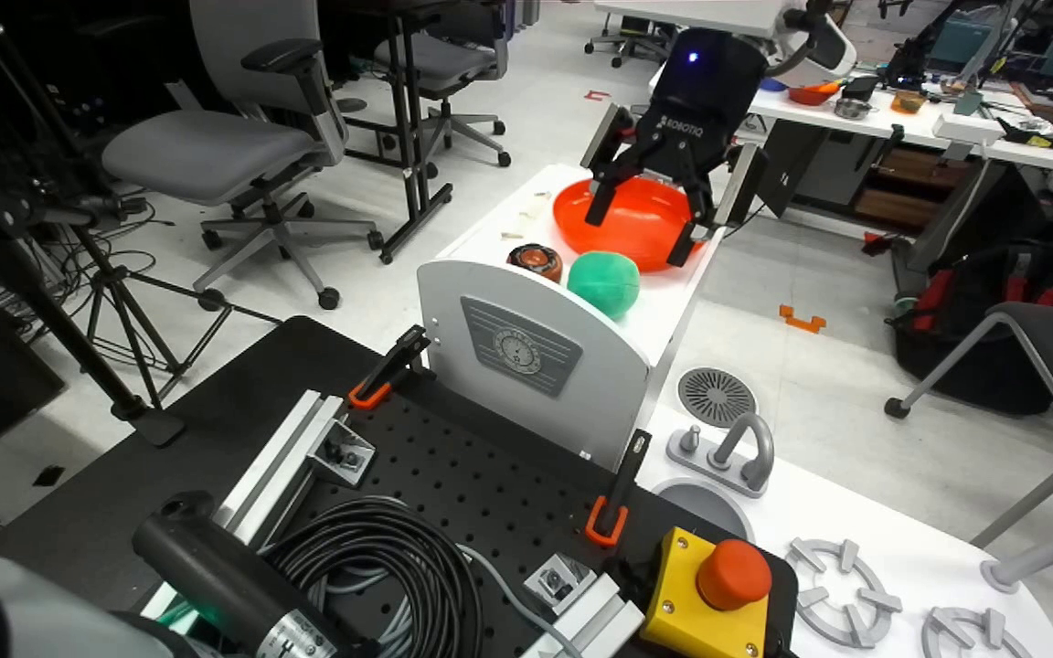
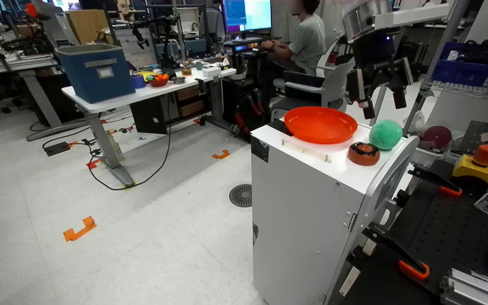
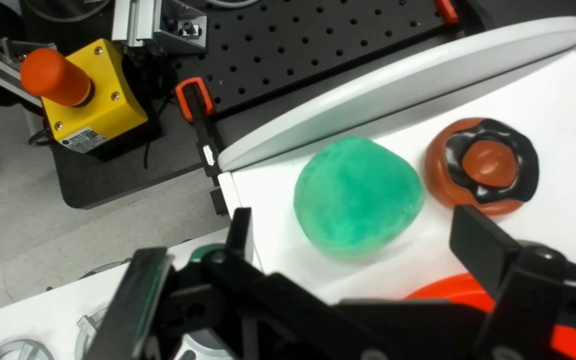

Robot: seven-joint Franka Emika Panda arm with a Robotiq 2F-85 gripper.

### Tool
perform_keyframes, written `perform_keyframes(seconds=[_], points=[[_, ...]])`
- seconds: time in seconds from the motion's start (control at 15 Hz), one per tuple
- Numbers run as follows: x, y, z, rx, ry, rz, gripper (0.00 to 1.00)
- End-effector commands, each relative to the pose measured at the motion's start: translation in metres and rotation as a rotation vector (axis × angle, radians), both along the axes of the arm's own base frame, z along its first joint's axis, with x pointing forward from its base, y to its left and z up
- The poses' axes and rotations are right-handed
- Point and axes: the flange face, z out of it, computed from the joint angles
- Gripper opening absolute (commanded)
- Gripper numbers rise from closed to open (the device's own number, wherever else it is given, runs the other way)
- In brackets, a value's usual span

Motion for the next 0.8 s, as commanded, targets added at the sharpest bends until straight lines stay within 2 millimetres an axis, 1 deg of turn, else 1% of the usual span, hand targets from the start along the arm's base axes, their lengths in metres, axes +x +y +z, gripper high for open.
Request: perform_keyframes(seconds=[0.0,0.4,0.73], points=[[-0.0001,-0.0045,-0.0048,0.017,0.027,-0.008,1.00],[-0.0014,-0.0091,-0.0110,0.018,0.040,-0.016,1.00],[-0.0006,-0.0071,-0.0060,0.021,0.027,-0.013,1.00]])
